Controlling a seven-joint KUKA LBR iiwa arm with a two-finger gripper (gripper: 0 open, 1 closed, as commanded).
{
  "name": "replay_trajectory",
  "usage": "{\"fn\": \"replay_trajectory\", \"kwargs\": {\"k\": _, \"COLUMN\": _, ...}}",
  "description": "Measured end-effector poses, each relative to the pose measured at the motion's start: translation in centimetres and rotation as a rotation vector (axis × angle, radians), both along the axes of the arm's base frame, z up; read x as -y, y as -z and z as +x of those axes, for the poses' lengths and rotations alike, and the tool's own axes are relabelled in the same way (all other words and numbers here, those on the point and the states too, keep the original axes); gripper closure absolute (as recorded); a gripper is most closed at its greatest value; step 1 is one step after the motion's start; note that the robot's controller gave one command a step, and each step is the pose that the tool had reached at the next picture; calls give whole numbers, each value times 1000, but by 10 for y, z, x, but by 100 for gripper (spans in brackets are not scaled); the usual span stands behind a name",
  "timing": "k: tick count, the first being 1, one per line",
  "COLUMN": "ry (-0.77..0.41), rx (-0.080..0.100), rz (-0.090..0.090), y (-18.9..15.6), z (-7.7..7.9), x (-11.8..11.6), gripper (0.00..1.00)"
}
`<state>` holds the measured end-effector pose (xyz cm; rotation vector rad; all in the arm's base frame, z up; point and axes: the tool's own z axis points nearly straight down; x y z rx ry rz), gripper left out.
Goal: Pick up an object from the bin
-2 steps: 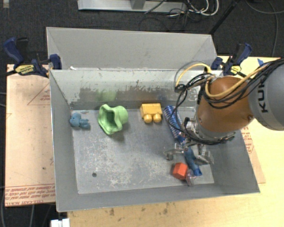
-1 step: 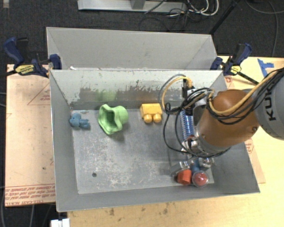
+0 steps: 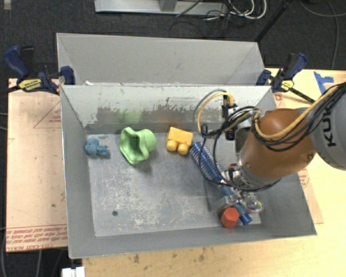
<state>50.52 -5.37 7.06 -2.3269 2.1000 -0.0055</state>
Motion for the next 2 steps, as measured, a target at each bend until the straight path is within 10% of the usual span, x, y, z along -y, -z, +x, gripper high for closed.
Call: {"fn": "replay_trajectory", "kwargs": {"k": 2, "ry": -44, "rx": 0, "rz": -2, "y": -214, "z": 15, "x": 29, "gripper": 100}}
